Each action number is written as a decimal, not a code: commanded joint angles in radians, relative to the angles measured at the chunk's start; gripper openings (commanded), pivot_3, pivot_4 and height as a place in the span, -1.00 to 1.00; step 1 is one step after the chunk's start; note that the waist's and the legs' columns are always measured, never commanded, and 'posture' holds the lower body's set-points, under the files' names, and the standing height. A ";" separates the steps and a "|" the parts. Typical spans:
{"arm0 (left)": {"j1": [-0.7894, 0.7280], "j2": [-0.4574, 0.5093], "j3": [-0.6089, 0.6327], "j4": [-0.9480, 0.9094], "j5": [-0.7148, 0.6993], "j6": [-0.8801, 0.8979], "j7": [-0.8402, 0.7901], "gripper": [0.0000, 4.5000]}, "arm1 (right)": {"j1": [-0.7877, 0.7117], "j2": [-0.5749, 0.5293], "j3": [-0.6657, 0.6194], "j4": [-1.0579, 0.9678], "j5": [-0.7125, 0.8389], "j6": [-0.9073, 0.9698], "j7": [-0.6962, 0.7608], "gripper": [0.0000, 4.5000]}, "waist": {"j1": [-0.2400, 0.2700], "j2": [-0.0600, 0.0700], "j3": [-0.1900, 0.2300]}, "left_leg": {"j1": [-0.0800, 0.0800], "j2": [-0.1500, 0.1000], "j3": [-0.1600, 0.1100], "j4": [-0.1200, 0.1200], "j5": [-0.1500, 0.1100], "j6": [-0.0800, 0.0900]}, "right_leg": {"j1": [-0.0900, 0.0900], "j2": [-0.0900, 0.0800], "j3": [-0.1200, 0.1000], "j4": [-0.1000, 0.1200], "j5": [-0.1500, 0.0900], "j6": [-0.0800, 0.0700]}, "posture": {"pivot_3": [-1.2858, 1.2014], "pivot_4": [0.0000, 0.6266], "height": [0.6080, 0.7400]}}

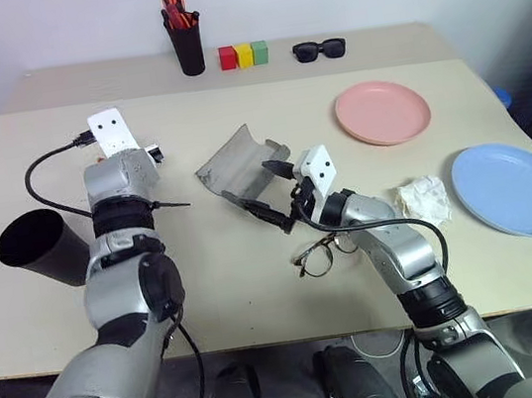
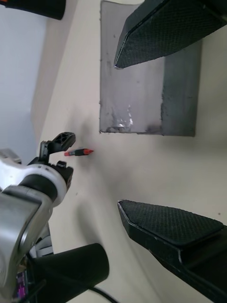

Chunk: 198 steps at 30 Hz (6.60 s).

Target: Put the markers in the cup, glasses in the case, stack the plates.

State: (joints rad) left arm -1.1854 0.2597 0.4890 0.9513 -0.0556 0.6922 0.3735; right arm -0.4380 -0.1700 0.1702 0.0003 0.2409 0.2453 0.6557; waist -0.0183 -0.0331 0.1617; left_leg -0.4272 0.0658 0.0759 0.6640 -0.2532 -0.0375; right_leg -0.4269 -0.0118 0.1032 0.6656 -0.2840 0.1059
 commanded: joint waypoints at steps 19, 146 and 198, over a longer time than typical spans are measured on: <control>-0.078 0.061 0.030 0.276 -0.147 -0.237 0.083 -0.99 | 0.035 -0.012 -0.007 -0.094 0.011 0.008 -0.028 1.00 | 0.006 0.000 0.000 | 0.000 -0.001 0.000 0.000 0.000 0.000 | 0.000 0.000 0.000 0.001 0.000 0.000 | 0.03 -0.52 0.78; 0.399 0.019 -0.644 -0.720 -0.195 0.124 -1.022 -0.97 | 0.318 -0.492 -0.255 -0.373 0.031 0.086 0.095 1.00 | 0.004 0.002 0.000 | 0.001 0.000 0.000 0.002 -0.001 0.002 | 0.002 0.000 0.001 -0.001 0.000 -0.001 | 0.03 -0.52 0.78; 0.990 0.388 -0.448 -1.435 -0.266 -0.213 -1.254 0.01 | 0.214 -0.683 -0.035 -0.371 -0.307 -0.165 0.237 1.00 | 0.004 0.002 0.000 | 0.002 0.001 0.001 0.003 -0.001 0.002 | 0.002 0.000 0.002 0.000 -0.001 -0.001 | 0.03 -0.52 0.78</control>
State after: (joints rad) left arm -0.2135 0.6498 -0.0036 -0.4197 -0.2944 0.4751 -0.9079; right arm -0.2167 -0.8375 0.1329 -0.3581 -0.0333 0.1213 0.8987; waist -0.0145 -0.0307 0.1614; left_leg -0.4256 0.0664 0.0764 0.6671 -0.2540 -0.0357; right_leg -0.4246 -0.0121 0.1049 0.6656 -0.2848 0.1044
